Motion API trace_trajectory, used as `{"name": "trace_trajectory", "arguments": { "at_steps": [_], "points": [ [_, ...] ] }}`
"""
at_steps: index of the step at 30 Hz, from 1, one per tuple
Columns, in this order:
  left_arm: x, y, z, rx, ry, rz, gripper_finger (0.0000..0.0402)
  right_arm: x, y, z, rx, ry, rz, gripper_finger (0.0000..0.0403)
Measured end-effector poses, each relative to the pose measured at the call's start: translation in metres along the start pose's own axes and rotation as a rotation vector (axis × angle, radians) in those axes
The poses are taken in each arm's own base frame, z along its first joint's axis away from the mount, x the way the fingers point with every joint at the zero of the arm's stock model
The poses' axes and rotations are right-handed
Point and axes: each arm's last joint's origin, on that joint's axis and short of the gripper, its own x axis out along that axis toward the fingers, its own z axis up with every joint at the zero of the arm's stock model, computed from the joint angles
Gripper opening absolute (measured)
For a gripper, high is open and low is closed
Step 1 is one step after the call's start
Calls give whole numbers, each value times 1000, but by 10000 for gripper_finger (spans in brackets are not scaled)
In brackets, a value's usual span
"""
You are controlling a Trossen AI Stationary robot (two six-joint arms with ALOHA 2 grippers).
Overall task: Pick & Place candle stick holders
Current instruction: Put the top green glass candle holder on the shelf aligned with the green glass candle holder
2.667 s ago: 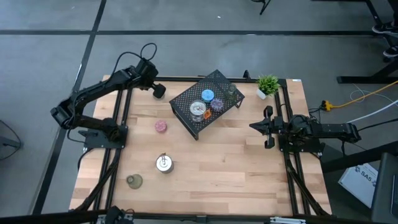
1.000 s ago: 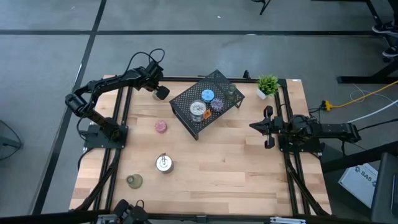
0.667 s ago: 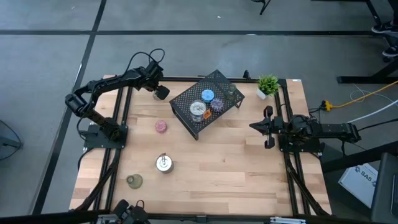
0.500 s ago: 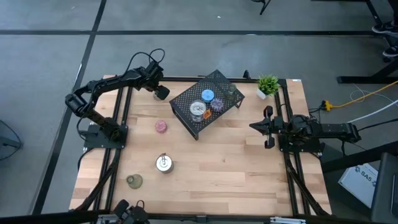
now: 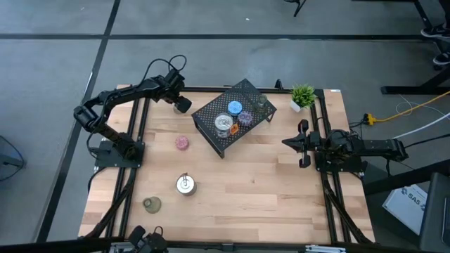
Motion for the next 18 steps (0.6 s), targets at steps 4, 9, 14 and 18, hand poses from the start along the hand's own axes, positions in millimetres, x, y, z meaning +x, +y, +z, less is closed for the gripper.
{"name": "trace_trajectory", "arguments": {
  "at_steps": [4, 9, 14, 18],
  "points": [
    [0, 0, 0, 0, 2, 0, 182, 0, 0, 0, 0, 0, 0, 0],
    [0, 0, -1, 0, 6, 2, 182, 0, 0, 0, 0, 0, 0, 0],
    [0, 0, -1, -1, 6, 2, 181, 0, 0, 0, 0, -1, 0, 0],
    [-1, 0, -1, 0, 9, 2, 181, 0, 0, 0, 0, -1, 0, 0]
  ]
}}
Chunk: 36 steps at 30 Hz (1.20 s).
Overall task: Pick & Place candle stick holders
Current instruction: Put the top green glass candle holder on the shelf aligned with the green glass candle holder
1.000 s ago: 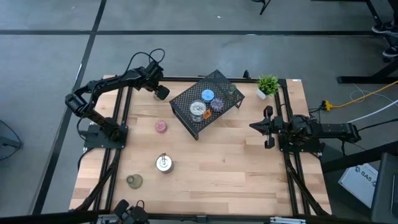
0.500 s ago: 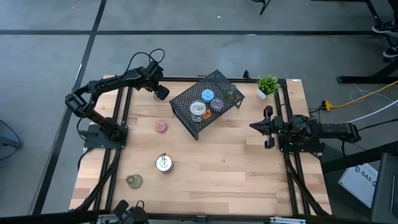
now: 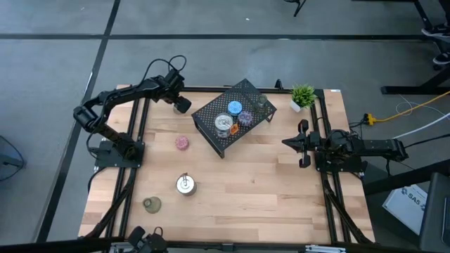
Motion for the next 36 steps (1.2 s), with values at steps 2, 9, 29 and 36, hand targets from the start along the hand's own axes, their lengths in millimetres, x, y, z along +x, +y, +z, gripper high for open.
{"name": "trace_trajectory", "arguments": {
  "at_steps": [2, 9, 29, 36],
  "points": [
    [-1, 0, 0, -4, 0, -1, 180, 0, 0, 0, 0, 0, 0, 0],
    [-11, 2, -2, -11, -12, -2, 180, 0, 0, 0, 0, 1, 0, 0],
    [-84, 9, 57, 7, -179, 34, 180, 0, 0, 0, 0, 0, 0, 0],
    [-108, 11, 71, 33, -231, 34, 180, 0, 0, 0, 0, 0, 0, 0]
  ]
}}
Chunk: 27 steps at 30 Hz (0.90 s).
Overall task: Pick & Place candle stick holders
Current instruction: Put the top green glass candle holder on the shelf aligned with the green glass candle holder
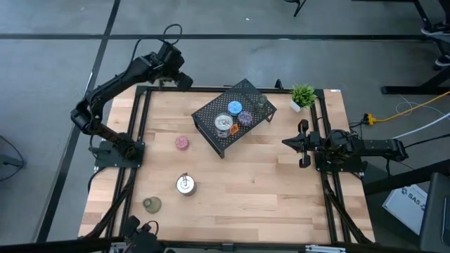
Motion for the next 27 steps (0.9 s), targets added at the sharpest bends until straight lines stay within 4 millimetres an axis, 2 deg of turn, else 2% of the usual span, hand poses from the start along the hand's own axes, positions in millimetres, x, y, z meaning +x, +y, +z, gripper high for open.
{"name": "trace_trajectory", "arguments": {
  "at_steps": [7, 22, 27],
  "points": [
    [-6, -3, 20, 35, -31, 1, 180, 0, 0, 0, 0, 0, 0, 0],
    [-4, -21, 57, 122, -62, -32, 180, 0, 0, 0, 0, 0, 0, 0],
    [-5, -24, 63, 133, -102, -40, 180, 0, 0, 0, 0, 0, 0, 0]
  ]
}}
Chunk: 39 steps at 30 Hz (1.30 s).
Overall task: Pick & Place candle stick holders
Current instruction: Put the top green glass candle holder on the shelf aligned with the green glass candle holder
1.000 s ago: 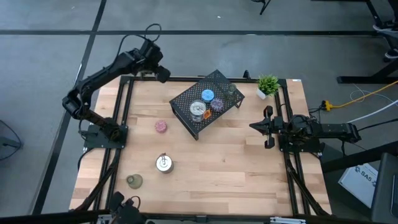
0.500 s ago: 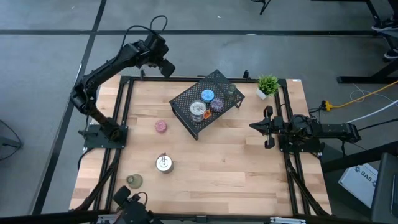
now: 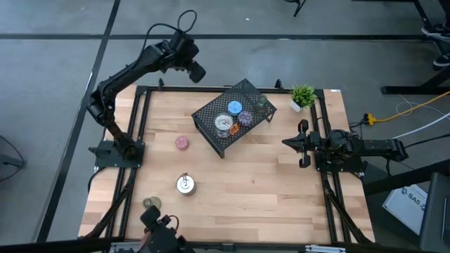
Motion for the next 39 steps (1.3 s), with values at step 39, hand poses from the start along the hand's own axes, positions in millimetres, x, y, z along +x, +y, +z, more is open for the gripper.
{"name": "trace_trajectory", "arguments": {
  "at_steps": [39],
  "points": [
    [11, -84, 26, 119, -254, -414, 180, 0, 0, 0, 0, 0, 0, 0]
  ]
}}
